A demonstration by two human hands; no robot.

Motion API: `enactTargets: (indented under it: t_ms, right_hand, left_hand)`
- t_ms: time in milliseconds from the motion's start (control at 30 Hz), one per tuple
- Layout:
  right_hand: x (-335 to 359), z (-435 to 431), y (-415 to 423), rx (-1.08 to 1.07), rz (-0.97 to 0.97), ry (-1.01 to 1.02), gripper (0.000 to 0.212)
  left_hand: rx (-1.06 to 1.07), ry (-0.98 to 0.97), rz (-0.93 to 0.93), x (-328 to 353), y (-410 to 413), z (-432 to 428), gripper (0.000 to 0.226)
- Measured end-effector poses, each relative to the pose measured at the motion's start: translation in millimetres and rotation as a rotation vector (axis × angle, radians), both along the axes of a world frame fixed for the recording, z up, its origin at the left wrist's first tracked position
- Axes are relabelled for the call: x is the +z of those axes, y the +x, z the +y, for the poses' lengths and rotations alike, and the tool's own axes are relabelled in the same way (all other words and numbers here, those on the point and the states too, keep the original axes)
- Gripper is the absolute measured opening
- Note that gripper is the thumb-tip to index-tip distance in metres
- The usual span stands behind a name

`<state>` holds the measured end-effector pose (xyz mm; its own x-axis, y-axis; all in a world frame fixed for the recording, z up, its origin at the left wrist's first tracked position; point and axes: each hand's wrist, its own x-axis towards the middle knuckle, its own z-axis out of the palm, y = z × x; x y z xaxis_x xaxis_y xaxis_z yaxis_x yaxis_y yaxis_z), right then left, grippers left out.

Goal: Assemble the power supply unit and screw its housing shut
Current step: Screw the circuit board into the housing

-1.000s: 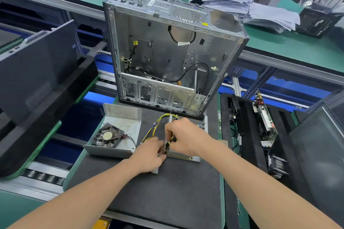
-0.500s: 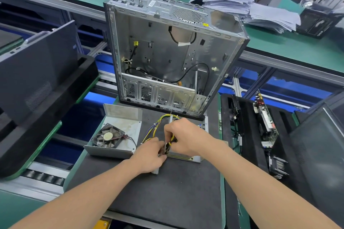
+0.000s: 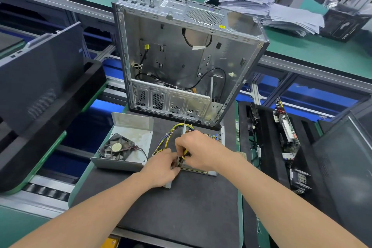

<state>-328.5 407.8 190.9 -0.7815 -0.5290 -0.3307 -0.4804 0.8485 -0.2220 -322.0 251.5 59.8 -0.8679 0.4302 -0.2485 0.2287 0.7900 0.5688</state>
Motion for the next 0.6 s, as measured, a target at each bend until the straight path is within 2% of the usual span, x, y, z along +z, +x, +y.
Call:
enactTargets:
  t_ms: [267, 433, 600]
  right_hand:
    - [0.0, -3.1, 5.0, 0.142, 0.032, 0.066, 0.023]
    - [-5.1, -7.8, 10.2, 0.153, 0.087, 0.111, 0.023]
    - [-5.3, -9.8, 10.8, 0.06, 0.104, 0.086, 0.02]
  left_hand:
    - [-0.012, 0.003, 0.025, -2.8, -0.3, -0.2, 0.035]
    - [0.017, 0.033, 0.012, -3.0, 0.4, 0.1, 0.033]
    - [0.007, 0.052, 0.016, -0.1, 0.9, 0.3, 0.018]
